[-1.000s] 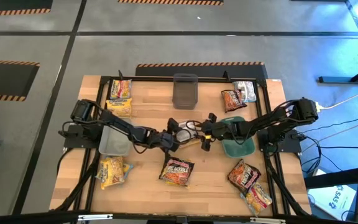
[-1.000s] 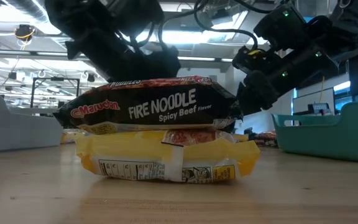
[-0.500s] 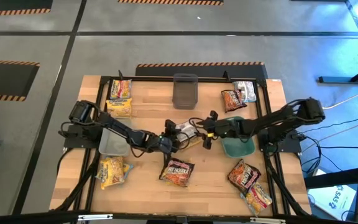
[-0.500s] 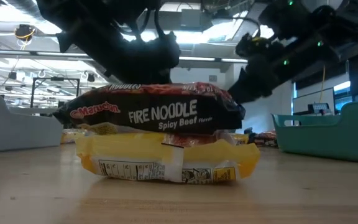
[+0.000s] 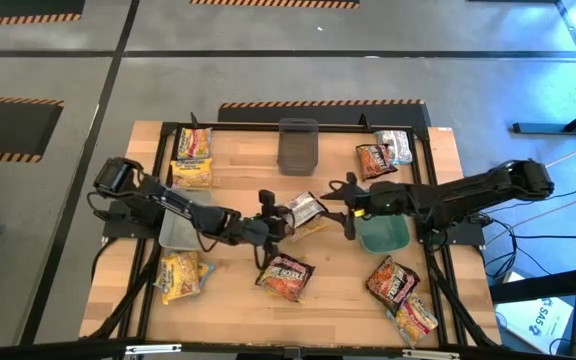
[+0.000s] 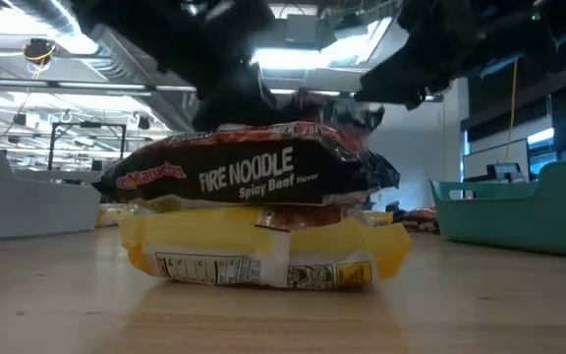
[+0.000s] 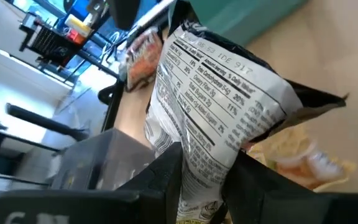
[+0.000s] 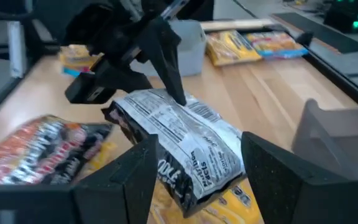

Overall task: Sort Maruchan noodles
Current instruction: Put the black noodle pack into the black bin

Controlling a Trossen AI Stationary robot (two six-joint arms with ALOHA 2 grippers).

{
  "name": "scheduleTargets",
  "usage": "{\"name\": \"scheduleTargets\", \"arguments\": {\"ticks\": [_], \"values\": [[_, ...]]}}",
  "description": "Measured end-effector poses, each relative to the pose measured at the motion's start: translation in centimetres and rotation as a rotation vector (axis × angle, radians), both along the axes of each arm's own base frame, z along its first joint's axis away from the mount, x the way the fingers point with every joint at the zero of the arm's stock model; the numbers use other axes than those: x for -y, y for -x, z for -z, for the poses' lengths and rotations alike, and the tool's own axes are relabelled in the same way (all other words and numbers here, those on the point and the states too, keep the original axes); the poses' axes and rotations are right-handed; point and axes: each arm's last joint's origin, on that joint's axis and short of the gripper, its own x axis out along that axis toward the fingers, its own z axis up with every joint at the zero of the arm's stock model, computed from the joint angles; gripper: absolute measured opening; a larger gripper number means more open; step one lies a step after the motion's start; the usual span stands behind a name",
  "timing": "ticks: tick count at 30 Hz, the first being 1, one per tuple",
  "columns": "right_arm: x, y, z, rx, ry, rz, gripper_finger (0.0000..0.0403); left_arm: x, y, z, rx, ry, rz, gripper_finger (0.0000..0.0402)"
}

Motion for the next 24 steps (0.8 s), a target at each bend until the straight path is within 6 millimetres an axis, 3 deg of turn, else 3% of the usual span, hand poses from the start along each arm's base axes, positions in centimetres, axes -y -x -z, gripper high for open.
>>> {"name": "scheduleTargets", "arguments": {"ticks": [8, 14, 24], "values": [[0.0, 0.4, -0.5, 0.004, 0.070, -0.021, 0.0216, -0.9, 1.8, -2.8, 0.078, 0.229, 0.031, 0.0089], [0.1, 0.5, -0.1, -0.034, 0.080, -0.004, 0.0230, -1.5, 3.6, -2.1, 0.100, 0.304, 0.022, 0.0067], [0.1, 0.8, 0.6, -0.115, 0.114, -0.038, 0.0264, -1.6, 4.3, -0.7, 0.116, 0.343, 0.016, 0.0044]]}}
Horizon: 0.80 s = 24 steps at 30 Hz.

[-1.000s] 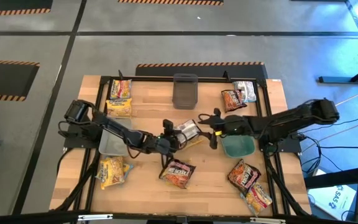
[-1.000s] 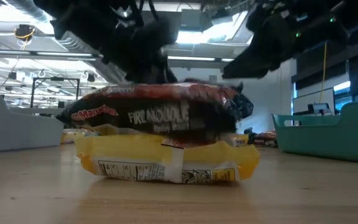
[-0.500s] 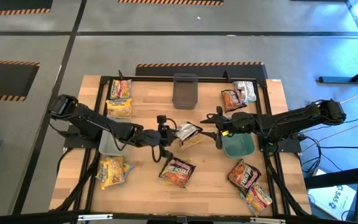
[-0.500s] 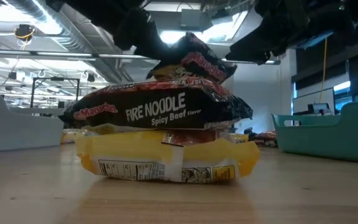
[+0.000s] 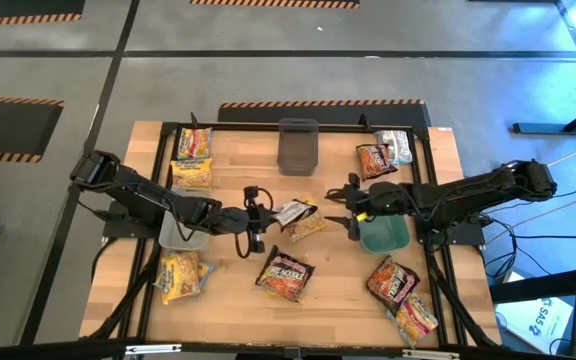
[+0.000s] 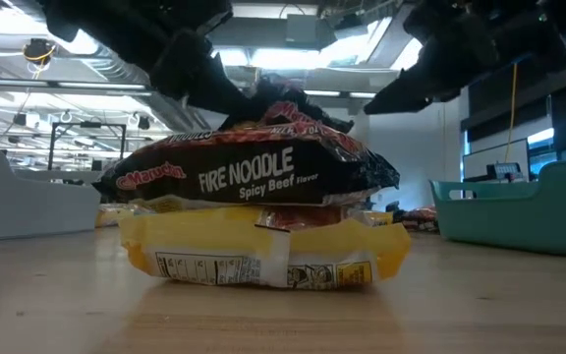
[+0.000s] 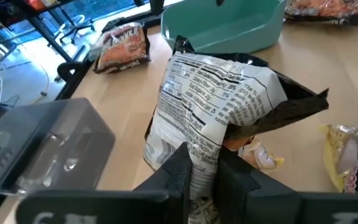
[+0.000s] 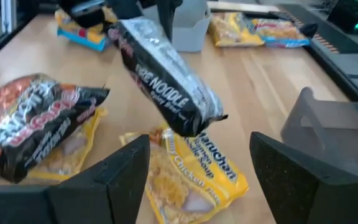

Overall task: Sort Maruchan noodles
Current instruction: Put the black noodle pack into the black bin

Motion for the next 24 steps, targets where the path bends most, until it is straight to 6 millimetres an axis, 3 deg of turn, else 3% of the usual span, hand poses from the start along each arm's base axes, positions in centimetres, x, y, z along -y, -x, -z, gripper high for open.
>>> {"name": "scheduleTargets", "arguments": {"ticks": [11, 18, 24], "values": [[-0.4, -0.2, 0.4, -0.021, -0.009, -0.140, 0.0264, 0.9, -0.4, -1.2, 0.127, 0.050, 0.081, 0.0044], [-0.9, -1.8, 0.3, 0.118, -0.010, -0.271, 0.0264, 1.1, -0.6, -1.5, 0.170, 0.096, 0.104, 0.0043], [-0.9, -2.5, 0.6, 0.147, 0.026, -0.261, 0.0264, 1.3, -0.6, -1.6, 0.186, 0.105, 0.108, 0.0043]]}}
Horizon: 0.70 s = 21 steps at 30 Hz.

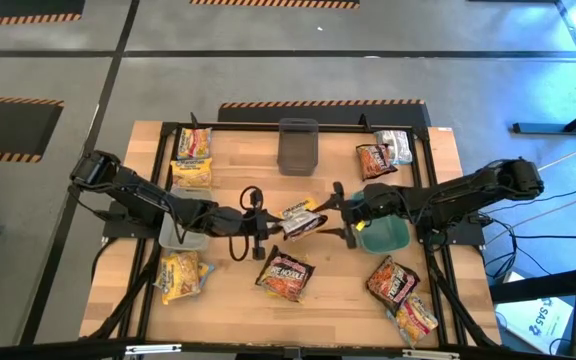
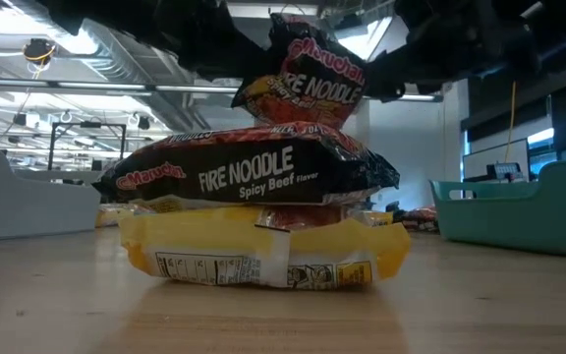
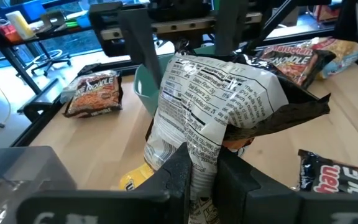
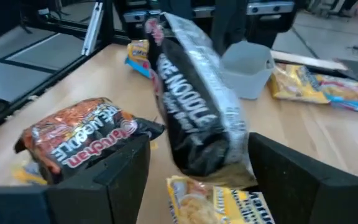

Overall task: Sort Maruchan noodles
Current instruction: Put the black noodle pack into the black bin

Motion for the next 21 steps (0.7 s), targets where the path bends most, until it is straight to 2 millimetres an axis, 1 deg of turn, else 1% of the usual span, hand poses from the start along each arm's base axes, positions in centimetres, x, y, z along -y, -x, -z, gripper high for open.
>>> {"name": "scheduleTargets", "arguments": {"ticks": [2, 4, 10, 13, 16, 18, 21], "values": [[0.1, 0.2, -0.4, -0.024, 0.010, 0.023, 0.0264, 0.0, 0.0, 0.0, -0.002, 0.010, -0.006, 0.0043], [0.1, 0.1, -1.4, -0.046, 0.022, 0.038, 0.0264, 0.0, 0.0, 0.0, -0.002, 0.011, -0.007, 0.0043], [0.3, -0.1, -3.9, -0.216, 0.056, 0.105, 0.0264, -0.3, 0.0, 0.1, -0.006, 0.013, -0.029, 0.0043], [-0.5, -0.8, -5.1, -0.221, 0.081, 0.095, 0.0264, -0.5, -0.1, 0.1, -0.003, 0.031, -0.044, 0.0043], [-1.9, -1.6, -5.8, -0.207, 0.140, 0.065, 0.0264, -0.6, -0.1, 0.1, -0.001, 0.042, -0.053, 0.0043], [-2.6, -2.2, -6.4, -0.186, 0.187, 0.084, 0.0264, -0.8, -0.1, 0.1, 0.002, 0.057, -0.062, 0.0043], [-3.2, -3.2, -5.8, -0.217, 0.271, 0.120, 0.0264, -0.9, -0.1, 0.1, 0.006, 0.074, -0.072, 0.0043]]}}
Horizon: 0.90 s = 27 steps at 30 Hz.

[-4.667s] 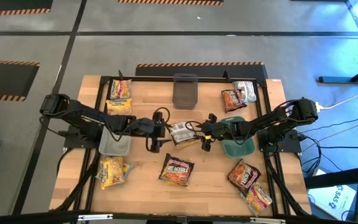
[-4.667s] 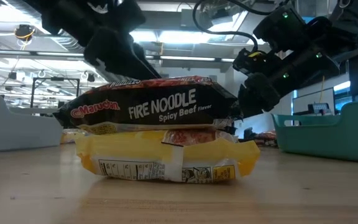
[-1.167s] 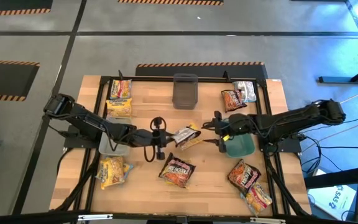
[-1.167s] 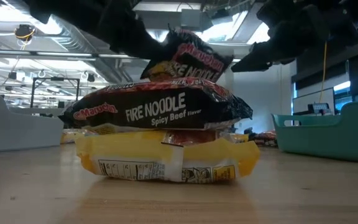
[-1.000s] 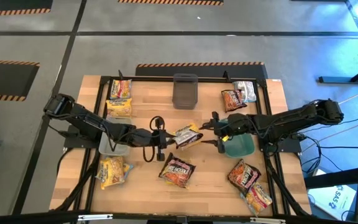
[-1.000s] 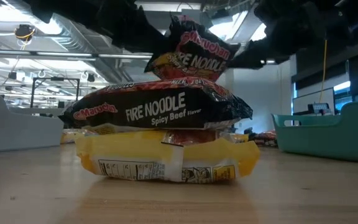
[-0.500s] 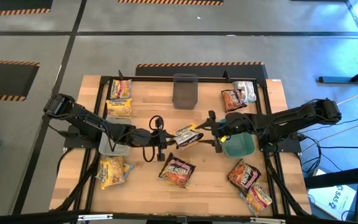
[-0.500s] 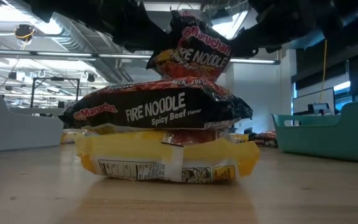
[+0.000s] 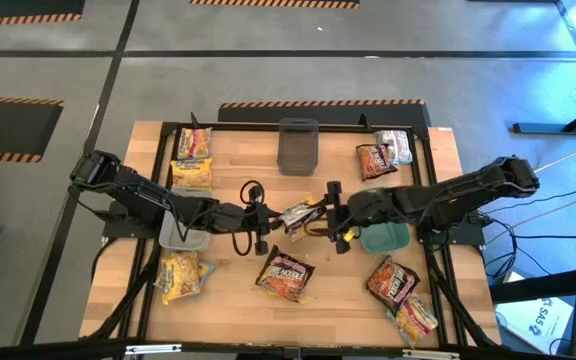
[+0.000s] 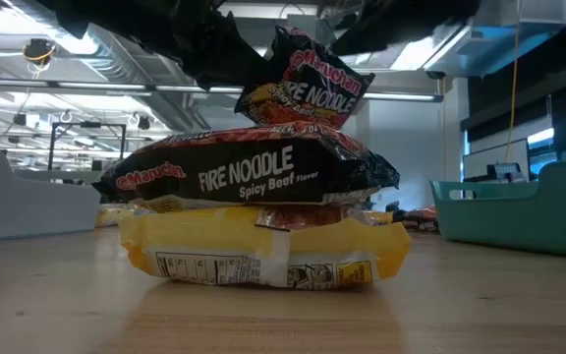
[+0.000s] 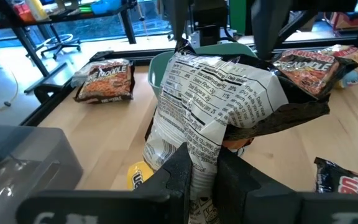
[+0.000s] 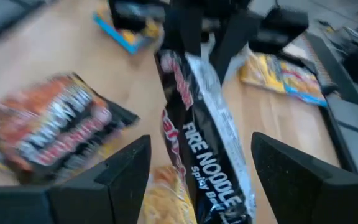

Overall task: Sort Maruchan noodles
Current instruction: Put the black noodle pack into the black bin

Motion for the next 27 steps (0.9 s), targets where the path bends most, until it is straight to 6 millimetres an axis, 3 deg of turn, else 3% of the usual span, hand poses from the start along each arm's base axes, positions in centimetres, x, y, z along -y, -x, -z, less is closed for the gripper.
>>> {"name": "scheduleTargets", "arguments": {"ticks": [14, 17, 24, 27], "values": [[-0.5, -4.1, 2.1, -0.122, 0.117, 0.039, 0.0256, 0.0, 0.0, 0.0, 0.004, 0.013, 0.007, 0.0043], [-0.3, -4.4, 2.6, -0.143, 0.122, 0.046, 0.0224, 0.0, 0.0, 0.0, 0.004, 0.013, 0.007, 0.0043], [-0.3, -4.4, 2.8, -0.153, 0.133, 0.050, 0.0109, 0.0, 0.0, 0.0, 0.003, -0.013, 0.001, 0.0043], [-0.2, -4.4, 2.8, -0.153, 0.136, 0.056, 0.0096, 0.1, 0.0, -0.1, 0.008, -0.025, -0.030, 0.0050]]}}
